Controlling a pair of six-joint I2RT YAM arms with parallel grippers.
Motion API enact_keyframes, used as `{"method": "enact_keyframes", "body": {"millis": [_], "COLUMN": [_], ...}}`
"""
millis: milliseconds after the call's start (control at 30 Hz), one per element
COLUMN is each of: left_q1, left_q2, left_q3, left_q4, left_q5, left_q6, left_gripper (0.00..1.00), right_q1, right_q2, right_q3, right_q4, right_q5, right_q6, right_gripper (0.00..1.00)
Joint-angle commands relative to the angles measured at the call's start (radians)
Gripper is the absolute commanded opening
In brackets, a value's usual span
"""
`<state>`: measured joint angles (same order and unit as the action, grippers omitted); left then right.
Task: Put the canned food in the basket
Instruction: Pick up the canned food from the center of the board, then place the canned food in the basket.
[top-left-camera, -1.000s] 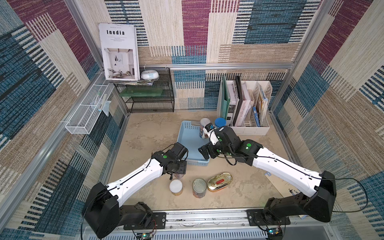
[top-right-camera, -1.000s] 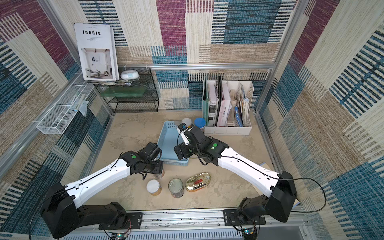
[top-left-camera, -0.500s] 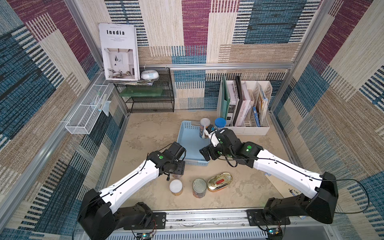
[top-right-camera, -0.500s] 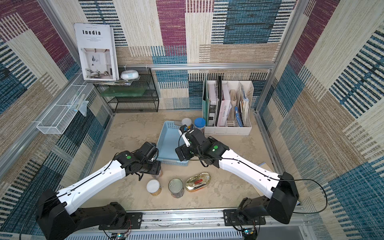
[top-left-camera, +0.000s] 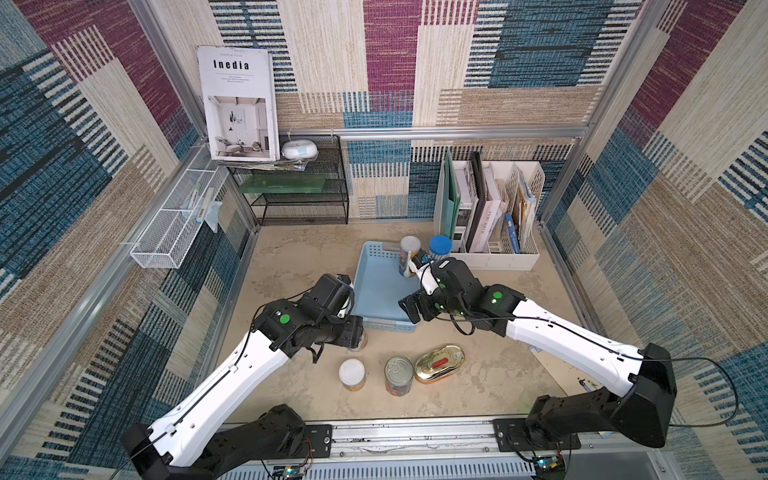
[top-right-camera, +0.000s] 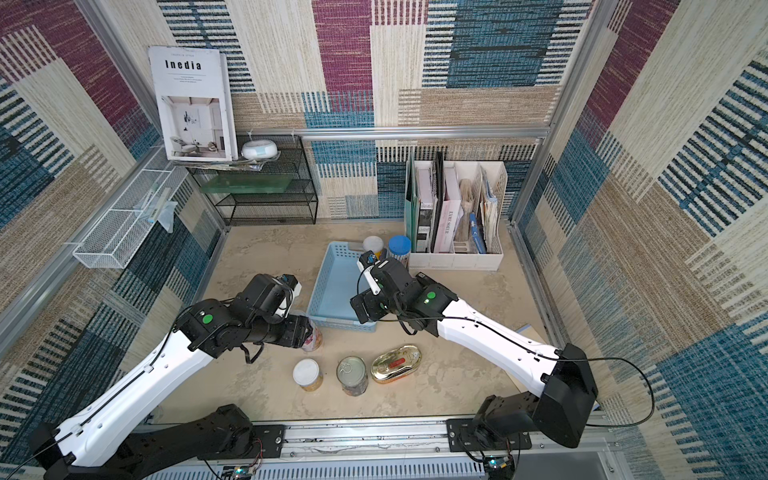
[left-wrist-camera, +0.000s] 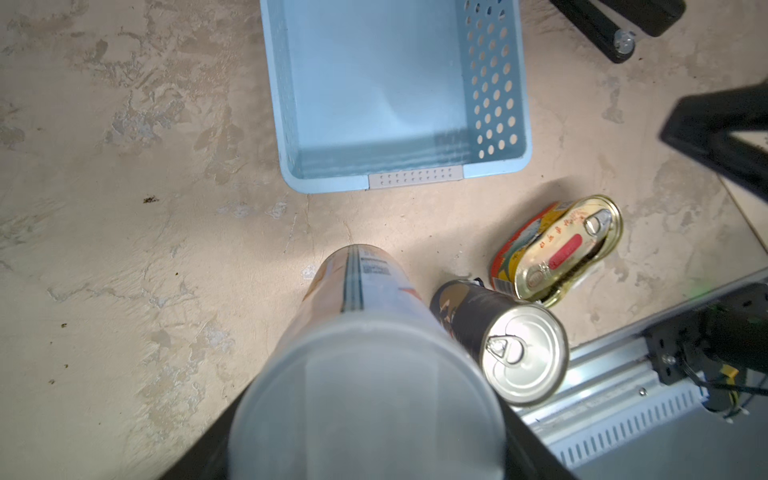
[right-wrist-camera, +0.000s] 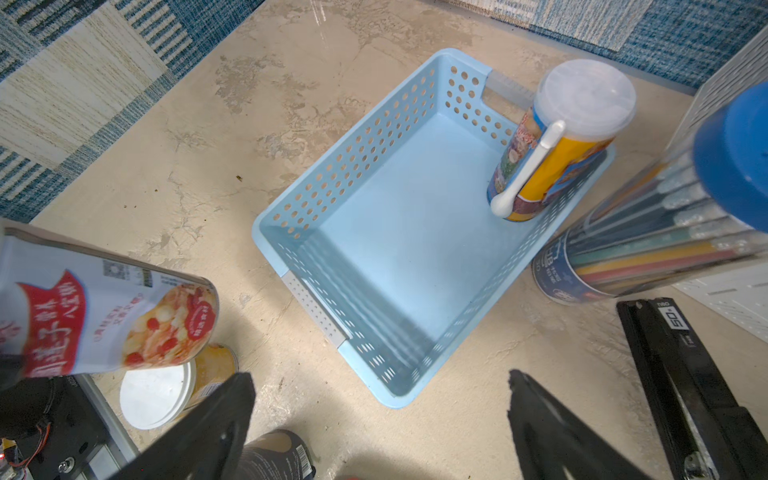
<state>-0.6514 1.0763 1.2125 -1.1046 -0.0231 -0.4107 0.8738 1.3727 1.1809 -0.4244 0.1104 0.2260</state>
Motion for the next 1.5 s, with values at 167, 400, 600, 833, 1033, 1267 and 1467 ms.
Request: {"method": "enact_keyframes", "body": {"millis": [167, 400, 600, 833, 1033, 1267, 1467], "left_q1": [0.001, 0.016, 0.048, 0.117, 0.175, 0.184, 0.19], "left_q2": [0.137, 0.359, 0.559, 0.763, 0.886, 1.03, 1.122], "left_q3": [0.21, 0.36, 0.52, 0.655, 0.726, 0.829, 0.9], "left_q4": [-0.029, 0.03, 0.075, 0.135, 0.216, 0.249, 0.249], "left_q5": [0.003, -0.037, -0.05, -0.041, -0.011, -0.027, -0.069], "left_q6": [0.103, 0.18, 0.226, 0.261, 0.274, 0.293, 0.288], "left_gripper": [0.42, 0.4, 0.39, 0.36, 0.36, 0.35, 0.33], "right_q1": [0.001, 0.001, 0.001, 0.001, 0.001, 0.001, 0.001], "right_q2": [-0.013, -0.069, -0.124, -0.182, -0.228, -0.22, -0.206], "right_q3": [-0.005, -0.036, -0.075, -0.128, -0.189, -0.197, -0.2], "right_q4": [0.011, -0.017, -0.035, -0.06, -0.057, -0.047, -0.038], "right_q5": [0.006, 0.031, 0.047, 0.054, 0.048, 0.043, 0.039], "right_q6": [0.019, 0.031, 0.043, 0.071, 0.094, 0.093, 0.09], "right_gripper": [0.99, 0.99, 0.99, 0.99, 0.99, 0.99, 0.99]}}
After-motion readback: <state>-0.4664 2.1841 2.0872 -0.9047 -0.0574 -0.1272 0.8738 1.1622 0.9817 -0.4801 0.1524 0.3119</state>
